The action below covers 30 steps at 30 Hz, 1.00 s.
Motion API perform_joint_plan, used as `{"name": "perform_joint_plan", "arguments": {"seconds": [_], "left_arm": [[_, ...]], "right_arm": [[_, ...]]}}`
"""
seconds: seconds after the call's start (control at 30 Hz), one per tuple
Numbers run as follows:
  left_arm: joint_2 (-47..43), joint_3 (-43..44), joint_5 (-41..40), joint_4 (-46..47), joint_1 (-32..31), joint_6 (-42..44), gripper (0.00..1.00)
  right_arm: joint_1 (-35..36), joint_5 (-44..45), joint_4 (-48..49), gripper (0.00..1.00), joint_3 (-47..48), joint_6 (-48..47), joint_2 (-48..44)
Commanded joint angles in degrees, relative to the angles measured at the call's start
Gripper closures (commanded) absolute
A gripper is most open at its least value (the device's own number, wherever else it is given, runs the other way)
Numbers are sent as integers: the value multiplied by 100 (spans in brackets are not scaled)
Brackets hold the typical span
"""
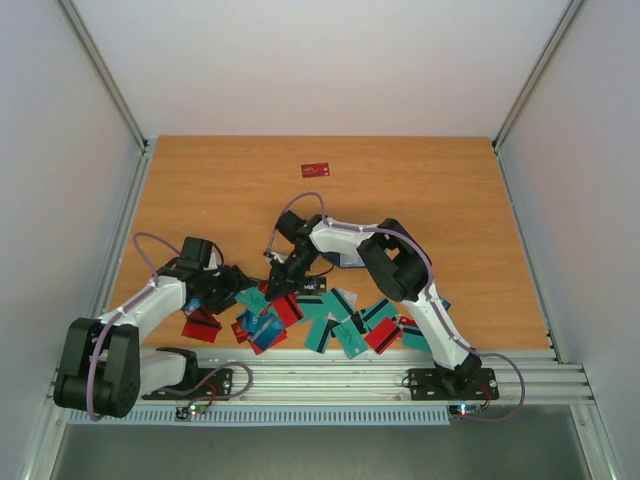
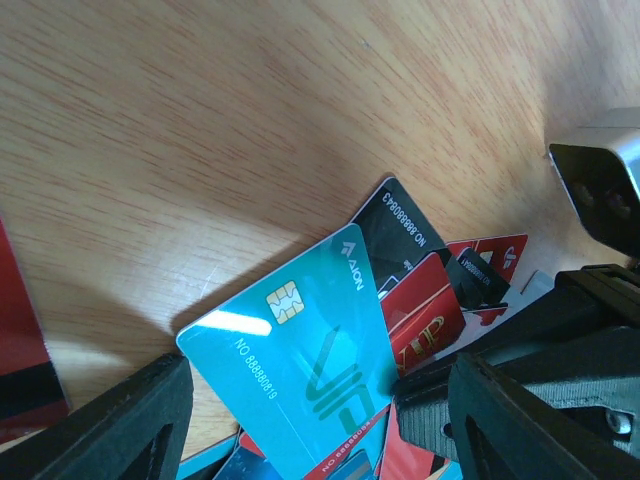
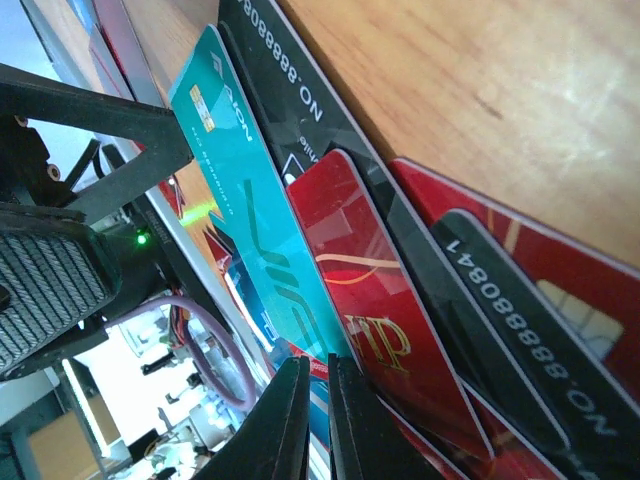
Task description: Put the credit cards into the card holder
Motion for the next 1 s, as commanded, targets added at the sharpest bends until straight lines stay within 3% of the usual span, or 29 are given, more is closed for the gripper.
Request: {"name": "perform_joint_plan", "arguments": {"seconds": [0.0, 0.3, 0.97], "left_arm": [[249, -218, -192, -25, 34, 131, 28], [174, -428, 58, 416, 34, 56, 29], [-167, -967, 812, 2286, 25, -256, 33]], "right_arm": [[48, 81, -192, 92, 102, 2, 257], [39, 825, -1128, 92, 431, -315, 753], [0, 719, -1674, 93, 871, -693, 1131]]}}
